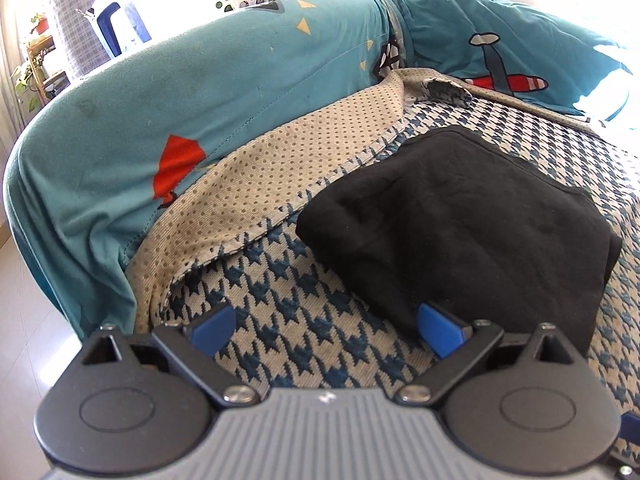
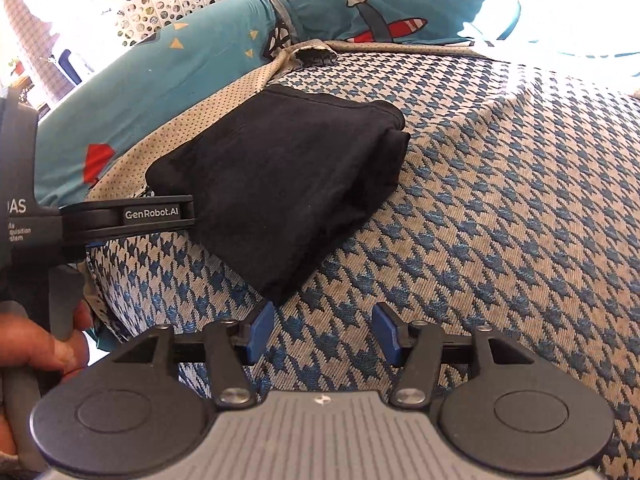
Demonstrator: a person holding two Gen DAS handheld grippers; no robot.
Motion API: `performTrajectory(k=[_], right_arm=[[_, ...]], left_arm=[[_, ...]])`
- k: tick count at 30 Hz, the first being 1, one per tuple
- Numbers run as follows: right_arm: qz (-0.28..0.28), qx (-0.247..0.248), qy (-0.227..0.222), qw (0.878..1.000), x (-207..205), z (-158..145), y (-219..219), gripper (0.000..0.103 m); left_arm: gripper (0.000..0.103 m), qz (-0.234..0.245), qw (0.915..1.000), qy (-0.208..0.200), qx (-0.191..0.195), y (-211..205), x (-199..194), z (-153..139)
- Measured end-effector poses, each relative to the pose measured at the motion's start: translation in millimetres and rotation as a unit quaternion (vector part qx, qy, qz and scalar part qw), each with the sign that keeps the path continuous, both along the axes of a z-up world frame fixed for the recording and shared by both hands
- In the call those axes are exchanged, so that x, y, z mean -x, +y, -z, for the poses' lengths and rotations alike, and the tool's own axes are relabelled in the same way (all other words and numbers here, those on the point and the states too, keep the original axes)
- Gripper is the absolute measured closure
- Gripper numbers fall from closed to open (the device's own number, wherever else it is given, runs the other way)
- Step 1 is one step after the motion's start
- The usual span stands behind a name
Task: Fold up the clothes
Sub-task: 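Withdraw the open right tool from the folded black bundle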
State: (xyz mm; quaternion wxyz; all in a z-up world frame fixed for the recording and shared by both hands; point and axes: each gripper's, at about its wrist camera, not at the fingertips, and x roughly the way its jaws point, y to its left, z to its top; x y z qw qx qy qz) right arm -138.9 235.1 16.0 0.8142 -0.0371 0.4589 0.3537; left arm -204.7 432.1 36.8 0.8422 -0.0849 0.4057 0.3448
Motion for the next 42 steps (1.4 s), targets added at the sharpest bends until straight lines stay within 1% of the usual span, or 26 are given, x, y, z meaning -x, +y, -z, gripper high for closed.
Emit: performTrajectory(k=[3, 5, 8, 10, 15, 18, 23, 28, 32, 37, 42], right_arm=[[0.020, 0.009, 0.020, 1.000, 2, -3, -4, 0.044], [0.034, 0.022, 0.033, 0.999, 4, -6, -6, 0.040], [0.050, 0.038, 0.057, 0.996, 6, -7, -10, 0.039], [0.049, 0.036, 0.069, 0.996, 9, -8, -12, 0.038], [0.031, 0.054, 0.081, 0.995, 19, -10, -8, 0.036], [0.021, 0.052, 0.089, 0.994, 24, -11, -7, 0.035], [0.021, 0.053, 0.091, 0.994, 32, -15, -8, 0.035], [0.036, 0.057, 0.097, 0.993, 39, -20, -14, 0.034], [0.046, 0.066, 0.083, 0.993, 43, -26, -13, 0.034], [0.041, 0.065, 0.069, 0.995, 46, -35, -14, 0.034], [0.035, 0.063, 0.066, 0.995, 50, -39, -16, 0.034]], left_arm=[[0.004, 0.033, 0.9994, 0.000, -0.006, -9, 3, -4], [0.003, 0.053, 0.9985, 0.006, -0.013, -15, 4, -4], [0.002, 0.074, 0.9970, 0.012, -0.016, -21, 3, -3], [0.002, 0.080, 0.9965, 0.014, -0.019, -24, 4, -3], [0.002, 0.091, 0.9954, 0.015, -0.025, -29, 10, -3], [0.002, 0.096, 0.9950, 0.013, -0.024, -31, 14, -4], [0.002, 0.109, 0.9937, 0.013, -0.022, -37, 19, -5], [0.002, 0.122, 0.9921, 0.009, -0.024, -44, 21, -8], [0.000, 0.129, 0.9914, 0.001, -0.022, -48, 23, -11], [0.000, 0.130, 0.9914, -0.010, -0.015, -49, 26, -15], [0.000, 0.132, 0.9911, -0.012, -0.012, -51, 25, -16]])
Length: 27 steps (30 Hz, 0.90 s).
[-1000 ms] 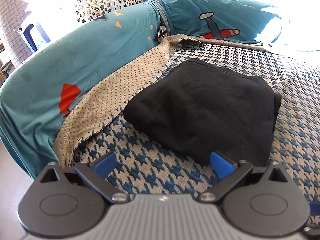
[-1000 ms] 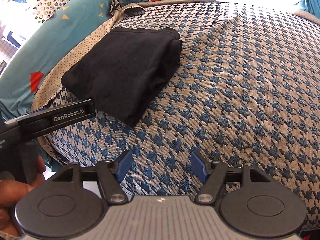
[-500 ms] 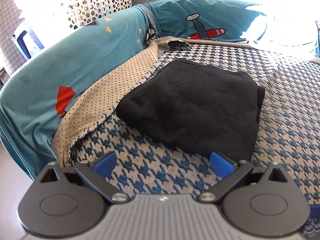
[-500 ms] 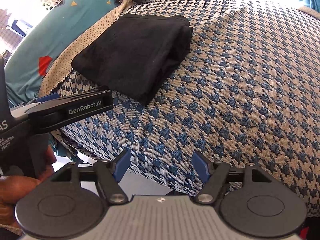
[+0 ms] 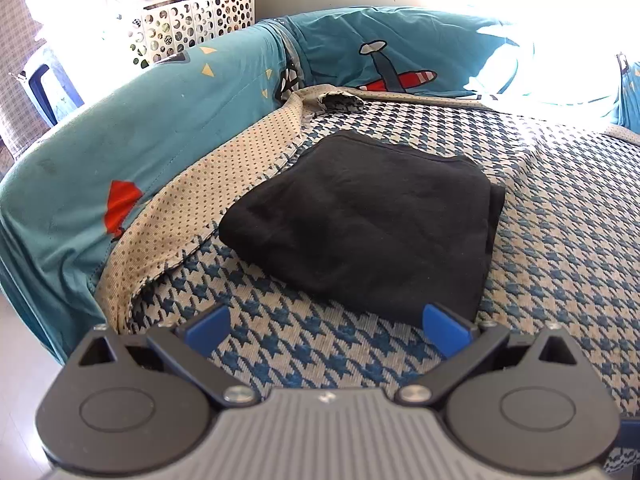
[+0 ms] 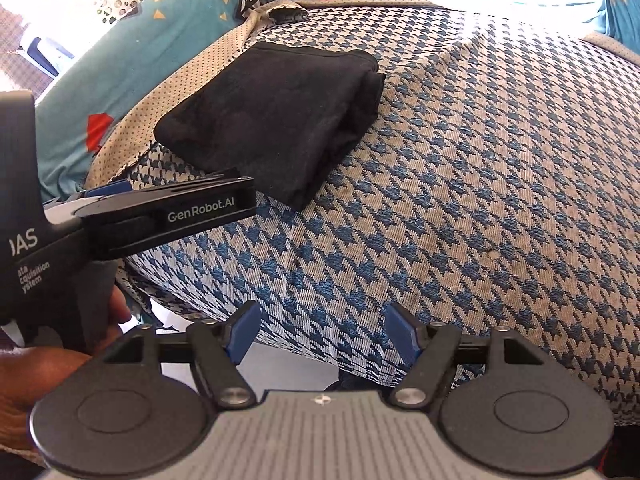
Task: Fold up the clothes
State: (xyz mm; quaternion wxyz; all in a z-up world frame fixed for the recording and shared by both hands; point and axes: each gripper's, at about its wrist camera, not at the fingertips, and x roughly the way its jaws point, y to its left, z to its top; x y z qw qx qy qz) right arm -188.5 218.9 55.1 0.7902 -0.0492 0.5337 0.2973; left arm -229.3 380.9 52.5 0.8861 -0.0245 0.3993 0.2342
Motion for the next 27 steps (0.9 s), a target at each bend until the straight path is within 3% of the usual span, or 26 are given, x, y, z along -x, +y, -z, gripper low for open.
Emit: performTrajectory(k=[27], right_arm=[[-0.004, 0.004, -0.004, 1.000, 6.7, 1.8, 3.7, 0.034]], left_arm=[[0.000, -0.002, 1.0000, 0.000, 0.004, 0.1, 0.5, 0.1]])
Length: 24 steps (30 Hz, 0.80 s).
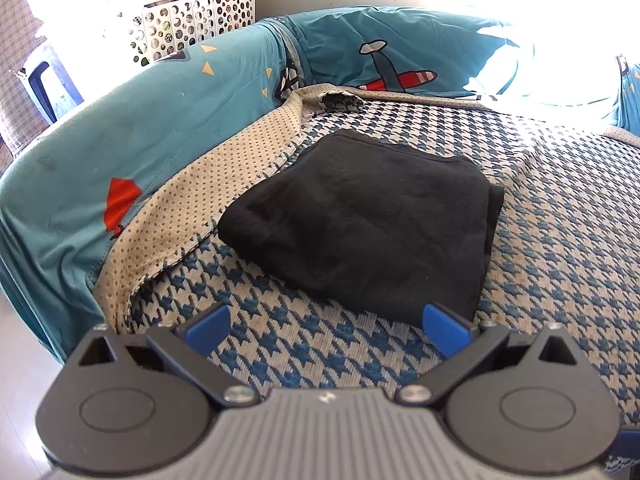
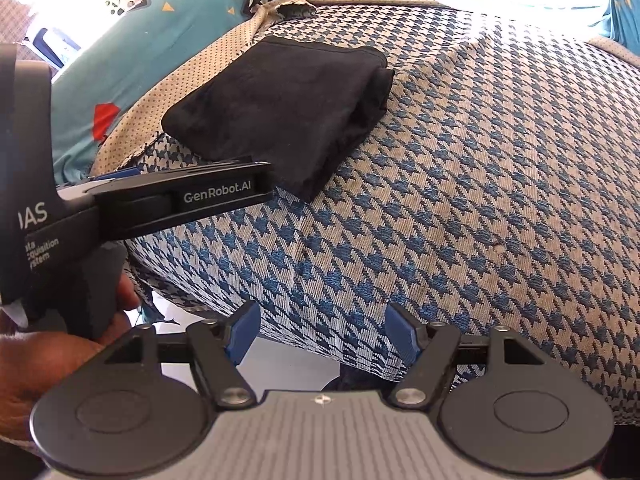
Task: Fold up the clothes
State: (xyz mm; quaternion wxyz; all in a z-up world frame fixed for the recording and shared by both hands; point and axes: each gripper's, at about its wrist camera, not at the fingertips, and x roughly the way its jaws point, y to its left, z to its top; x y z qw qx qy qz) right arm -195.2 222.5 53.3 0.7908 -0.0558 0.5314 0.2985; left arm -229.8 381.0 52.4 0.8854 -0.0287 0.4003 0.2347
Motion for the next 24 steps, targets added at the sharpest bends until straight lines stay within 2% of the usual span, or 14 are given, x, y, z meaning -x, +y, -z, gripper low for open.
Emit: performTrajectory(k=[24], right_arm=[[0.002, 0.000, -0.007, 1.000, -2.8, -0.9, 0.5, 0.034]], left_arm=[[0.000, 0.000, 1.0000, 0.004, 0.000, 0.5, -0.4, 0.9]])
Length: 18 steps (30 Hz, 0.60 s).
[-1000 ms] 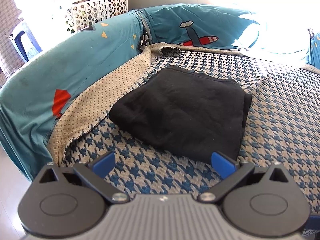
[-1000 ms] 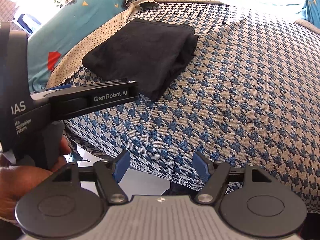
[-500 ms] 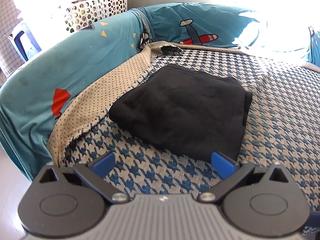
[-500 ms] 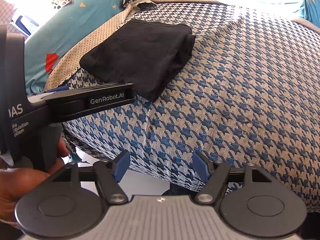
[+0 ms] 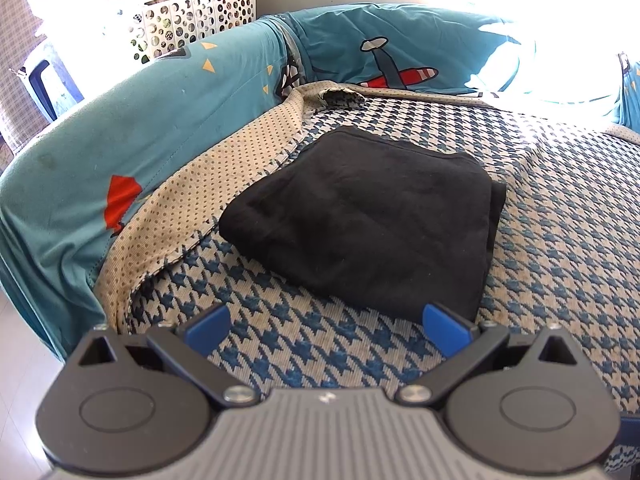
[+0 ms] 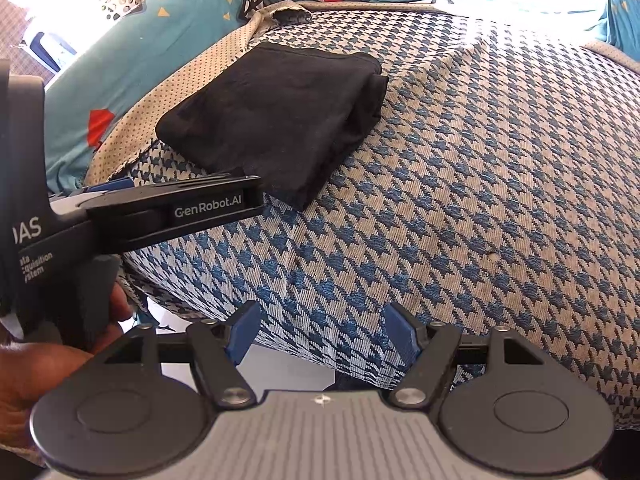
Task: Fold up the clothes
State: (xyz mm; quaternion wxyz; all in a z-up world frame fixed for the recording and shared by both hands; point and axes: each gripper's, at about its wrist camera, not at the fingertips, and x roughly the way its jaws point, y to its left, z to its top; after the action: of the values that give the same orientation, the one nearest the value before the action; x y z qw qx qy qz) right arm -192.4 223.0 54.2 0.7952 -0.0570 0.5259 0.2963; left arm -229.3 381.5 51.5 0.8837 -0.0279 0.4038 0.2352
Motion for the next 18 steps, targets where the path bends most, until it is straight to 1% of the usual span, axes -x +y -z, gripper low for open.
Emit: performTrajectory(k=[18], right_arm=[[0.000, 0.001, -0.002, 1.000, 0.2, 0.0, 1.2, 0.034]], left_arm=[[0.000, -0.003, 1.0000, 0.000, 0.001, 0.7, 0.2, 0.6]])
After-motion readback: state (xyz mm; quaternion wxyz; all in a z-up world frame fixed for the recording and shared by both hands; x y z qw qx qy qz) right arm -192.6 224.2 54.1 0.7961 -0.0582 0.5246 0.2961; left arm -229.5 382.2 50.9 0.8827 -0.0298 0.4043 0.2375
